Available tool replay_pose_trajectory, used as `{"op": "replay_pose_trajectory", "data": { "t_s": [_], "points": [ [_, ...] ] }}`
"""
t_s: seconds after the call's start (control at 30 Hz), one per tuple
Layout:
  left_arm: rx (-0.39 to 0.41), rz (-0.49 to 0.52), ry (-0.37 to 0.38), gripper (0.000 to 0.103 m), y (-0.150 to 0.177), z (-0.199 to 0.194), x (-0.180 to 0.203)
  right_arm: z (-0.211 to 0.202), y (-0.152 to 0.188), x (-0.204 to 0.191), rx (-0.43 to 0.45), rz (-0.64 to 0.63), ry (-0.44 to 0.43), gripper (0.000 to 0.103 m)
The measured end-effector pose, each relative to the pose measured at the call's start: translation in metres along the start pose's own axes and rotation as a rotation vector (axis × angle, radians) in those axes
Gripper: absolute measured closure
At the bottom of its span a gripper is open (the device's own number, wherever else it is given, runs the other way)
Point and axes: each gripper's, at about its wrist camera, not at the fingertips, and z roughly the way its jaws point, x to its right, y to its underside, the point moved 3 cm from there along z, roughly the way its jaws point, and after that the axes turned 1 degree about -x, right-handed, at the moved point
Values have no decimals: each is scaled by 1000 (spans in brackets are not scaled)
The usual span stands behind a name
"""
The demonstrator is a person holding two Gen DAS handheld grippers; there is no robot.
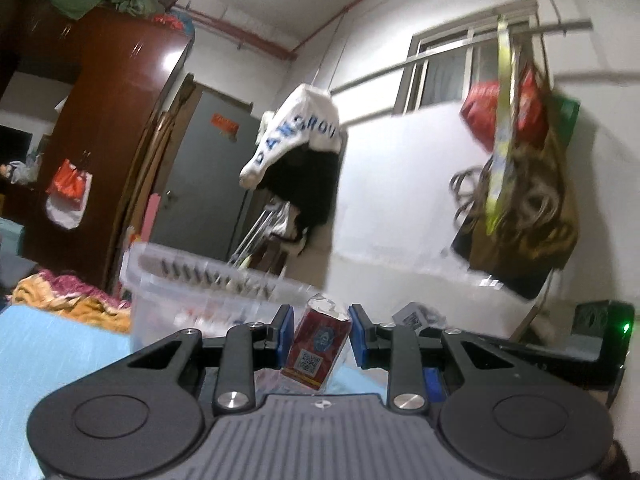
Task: Organize objects
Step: 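Carry both items over the basket and open both tools, then grasp the red-and-white tissue pack with the right tool while the left tool grasps a clear bag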
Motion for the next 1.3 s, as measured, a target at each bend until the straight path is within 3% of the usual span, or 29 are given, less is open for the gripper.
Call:
{"op": "replay_pose_trajectory", "data": {
  "t_s": [0.17, 0.3, 0.43, 0.5, 0.57, 0.63, 0.67, 0.7, 0.77, 0.87, 0.93, 1.03, 1.1, 1.23, 1.3],
  "points": [
    [30, 5, 3, 69, -21, -7, 3, 1, -21, -8, 27, -23, -11, 33],
    [33, 40, -22, 69, -55, 10, 7, 16, -46, -9, 44, -53, 11, 33],
    [37, 66, -138, 70, -93, 53, -1, 60, -76, -1, -4, -74, 11, 33],
    [-3, 62, -189, 70, -102, 80, -9, 83, -76, 11, -74, -33, -35, 33],
    [-33, 60, -218, 69, -104, 101, -15, 106, -74, 19, -111, -40, -12, 33],
    [-59, 41, -220, 58, -99, 119, -26, 124, -68, 22, -117, -67, 21, 29],
    [-67, 40, -244, 30, -96, 129, -31, 132, -64, 21, -132, -70, 12, 24],
    [-61, 43, -290, 13, -93, 133, -37, 141, -61, 21, -164, -55, -8, 12],
    [-80, 58, -380, 14, -89, 141, -44, 150, -52, 20, -204, -32, -33, 11],
    [-95, 51, -298, 14, -87, 127, -44, 141, -44, 13, -213, -75, -6, 7],
    [-96, 78, -305, 14, -86, 108, -38, 122, -42, 11, -182, -84, 2, 0],
    [-104, 121, -293, 11, -71, 78, -32, 92, -30, -3, -158, -91, -45, 0],
    [-155, 118, -316, 11, -52, 65, -36, 85, -10, -13, -209, -119, -92, 0],
    [-293, 115, -380, 11, -15, 64, -53, 102, 39, -31, -402, -136, -106, 0],
    [-367, 113, -407, 11, 0, 66, -63, 107, 50, -37, -435, -127, -145, 0]
  ]
}}
